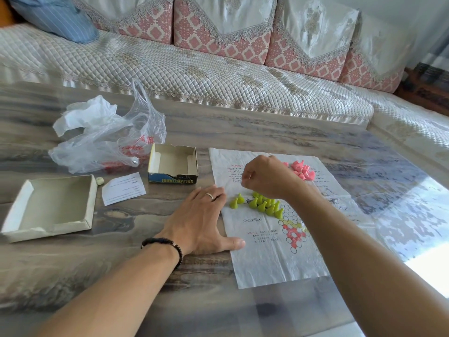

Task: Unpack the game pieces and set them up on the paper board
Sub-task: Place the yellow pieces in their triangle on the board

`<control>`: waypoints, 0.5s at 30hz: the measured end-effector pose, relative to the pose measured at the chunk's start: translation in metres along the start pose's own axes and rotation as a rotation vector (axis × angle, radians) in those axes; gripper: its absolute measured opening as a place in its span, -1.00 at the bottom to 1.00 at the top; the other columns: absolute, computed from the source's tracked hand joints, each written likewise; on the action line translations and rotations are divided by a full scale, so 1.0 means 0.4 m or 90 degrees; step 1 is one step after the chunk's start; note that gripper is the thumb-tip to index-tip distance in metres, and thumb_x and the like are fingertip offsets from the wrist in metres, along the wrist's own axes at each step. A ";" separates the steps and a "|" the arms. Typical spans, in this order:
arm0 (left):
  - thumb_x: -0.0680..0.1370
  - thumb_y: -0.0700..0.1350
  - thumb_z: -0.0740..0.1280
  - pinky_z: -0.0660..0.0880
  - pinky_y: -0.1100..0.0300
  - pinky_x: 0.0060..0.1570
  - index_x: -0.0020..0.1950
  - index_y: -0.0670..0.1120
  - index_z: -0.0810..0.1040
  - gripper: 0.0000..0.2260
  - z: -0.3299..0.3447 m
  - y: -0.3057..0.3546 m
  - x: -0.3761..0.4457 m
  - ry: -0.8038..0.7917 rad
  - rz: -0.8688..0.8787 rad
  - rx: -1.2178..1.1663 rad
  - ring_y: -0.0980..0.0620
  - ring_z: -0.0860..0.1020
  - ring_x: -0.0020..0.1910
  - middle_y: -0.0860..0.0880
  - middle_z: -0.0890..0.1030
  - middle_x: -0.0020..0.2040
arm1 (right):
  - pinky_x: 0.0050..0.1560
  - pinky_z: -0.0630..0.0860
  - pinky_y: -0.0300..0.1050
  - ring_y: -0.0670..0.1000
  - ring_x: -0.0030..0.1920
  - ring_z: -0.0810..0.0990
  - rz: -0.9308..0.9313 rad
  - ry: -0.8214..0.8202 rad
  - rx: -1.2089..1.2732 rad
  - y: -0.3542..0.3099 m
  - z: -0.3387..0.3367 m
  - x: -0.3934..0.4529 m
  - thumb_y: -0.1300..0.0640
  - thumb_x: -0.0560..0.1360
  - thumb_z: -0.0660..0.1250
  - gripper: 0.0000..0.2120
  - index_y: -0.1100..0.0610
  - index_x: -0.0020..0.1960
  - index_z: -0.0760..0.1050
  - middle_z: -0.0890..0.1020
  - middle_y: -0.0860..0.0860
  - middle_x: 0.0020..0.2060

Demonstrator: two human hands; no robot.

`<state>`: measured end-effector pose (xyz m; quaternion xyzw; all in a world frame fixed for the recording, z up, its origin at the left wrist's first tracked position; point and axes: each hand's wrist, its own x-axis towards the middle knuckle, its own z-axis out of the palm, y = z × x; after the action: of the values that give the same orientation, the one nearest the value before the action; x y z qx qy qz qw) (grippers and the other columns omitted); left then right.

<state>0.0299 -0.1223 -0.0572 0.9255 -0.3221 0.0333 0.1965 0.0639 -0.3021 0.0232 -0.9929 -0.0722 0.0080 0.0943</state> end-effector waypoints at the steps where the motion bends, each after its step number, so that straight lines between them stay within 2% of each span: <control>1: 0.25 0.52 0.22 -0.06 0.15 0.48 0.46 -0.08 0.21 -0.03 0.000 0.000 0.000 -0.002 -0.003 0.000 0.05 0.08 0.49 0.00 0.19 0.52 | -0.10 0.60 -0.02 0.00 -0.13 0.60 0.014 -0.014 -0.011 -0.004 0.010 0.010 0.09 0.43 0.36 -0.91 0.06 -0.15 0.64 0.67 -0.04 -0.20; 6: 0.28 0.51 0.24 -0.11 0.14 0.48 0.49 -0.07 0.19 -0.04 -0.005 0.004 -0.002 -0.009 -0.005 0.009 0.05 0.05 0.51 -0.02 0.15 0.54 | -0.22 0.51 -0.12 0.01 -0.19 0.58 0.032 -0.063 -0.045 -0.025 0.034 0.031 0.03 0.35 0.45 -0.90 0.03 -0.22 0.57 0.58 -0.06 -0.33; 10: 0.29 0.50 0.25 -0.13 0.16 0.47 0.50 -0.08 0.19 -0.04 -0.007 0.006 -0.003 -0.013 -0.009 0.010 0.06 0.03 0.51 -0.02 0.14 0.55 | -0.24 0.56 -0.12 0.01 -0.21 0.60 0.037 -0.067 -0.045 -0.033 0.040 0.033 0.20 0.33 0.45 -0.91 0.06 -0.18 0.62 0.64 -0.01 -0.22; 15: 0.30 0.49 0.25 -0.13 0.16 0.47 0.50 -0.08 0.18 -0.04 -0.009 0.007 -0.003 -0.014 -0.008 0.012 0.06 0.04 0.51 -0.02 0.14 0.54 | -0.37 0.53 -0.22 -0.06 -0.29 0.60 0.045 -0.078 0.004 -0.036 0.042 0.034 0.30 0.34 0.35 -0.85 0.13 -0.19 0.67 0.67 -0.01 -0.29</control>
<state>0.0273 -0.1223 -0.0532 0.9296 -0.3183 0.0253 0.1844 0.0746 -0.2829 0.0096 -0.9921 -0.0426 0.0725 0.0927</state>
